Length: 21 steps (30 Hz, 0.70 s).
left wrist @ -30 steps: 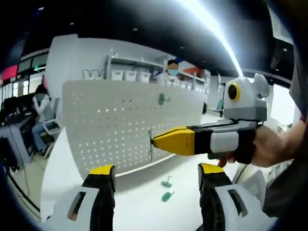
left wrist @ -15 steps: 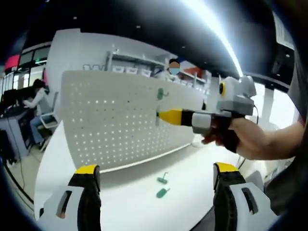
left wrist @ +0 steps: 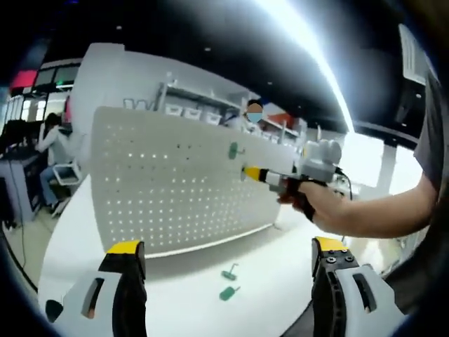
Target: Insert the hook assembly into the mounting plate slot until the hook locks in place.
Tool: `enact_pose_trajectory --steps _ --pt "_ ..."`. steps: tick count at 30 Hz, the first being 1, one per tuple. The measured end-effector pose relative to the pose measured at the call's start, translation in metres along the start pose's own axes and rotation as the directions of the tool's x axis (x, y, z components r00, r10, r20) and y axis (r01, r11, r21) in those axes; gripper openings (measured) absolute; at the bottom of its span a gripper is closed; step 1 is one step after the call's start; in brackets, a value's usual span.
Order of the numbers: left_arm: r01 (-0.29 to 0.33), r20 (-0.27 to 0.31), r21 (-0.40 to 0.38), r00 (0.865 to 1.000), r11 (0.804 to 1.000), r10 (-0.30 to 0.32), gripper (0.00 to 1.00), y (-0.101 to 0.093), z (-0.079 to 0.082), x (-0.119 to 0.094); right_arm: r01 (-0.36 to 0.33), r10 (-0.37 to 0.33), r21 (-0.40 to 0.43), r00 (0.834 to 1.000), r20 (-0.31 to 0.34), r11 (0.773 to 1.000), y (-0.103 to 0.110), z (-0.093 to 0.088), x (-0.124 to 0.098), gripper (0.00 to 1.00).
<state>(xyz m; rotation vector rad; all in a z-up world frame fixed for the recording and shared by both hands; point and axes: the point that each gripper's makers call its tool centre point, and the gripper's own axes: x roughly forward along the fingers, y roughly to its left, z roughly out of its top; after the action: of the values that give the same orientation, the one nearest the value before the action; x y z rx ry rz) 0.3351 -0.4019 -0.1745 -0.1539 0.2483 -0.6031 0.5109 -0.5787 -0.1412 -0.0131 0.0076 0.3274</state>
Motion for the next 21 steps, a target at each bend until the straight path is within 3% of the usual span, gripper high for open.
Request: enact_pose_trajectory --steps 5,11,21 --pt "-0.008 -0.007 0.022 1.0 1.0 0.008 1.0 0.004 0.001 0.0 0.04 -0.04 -0.005 0.999 0.009 0.999 -0.022 0.003 0.006 0.0" --pt "-0.012 -0.007 0.007 1.0 1.0 0.012 1.0 0.007 0.0 -0.001 0.101 -0.101 -0.006 0.994 0.044 0.995 -0.05 0.019 0.015 0.0" --pt "-0.037 -0.024 0.013 0.999 0.999 0.038 1.0 0.015 -0.003 -0.003 0.139 -0.138 -0.006 0.987 0.085 0.99 -0.066 0.04 0.029 0.0"
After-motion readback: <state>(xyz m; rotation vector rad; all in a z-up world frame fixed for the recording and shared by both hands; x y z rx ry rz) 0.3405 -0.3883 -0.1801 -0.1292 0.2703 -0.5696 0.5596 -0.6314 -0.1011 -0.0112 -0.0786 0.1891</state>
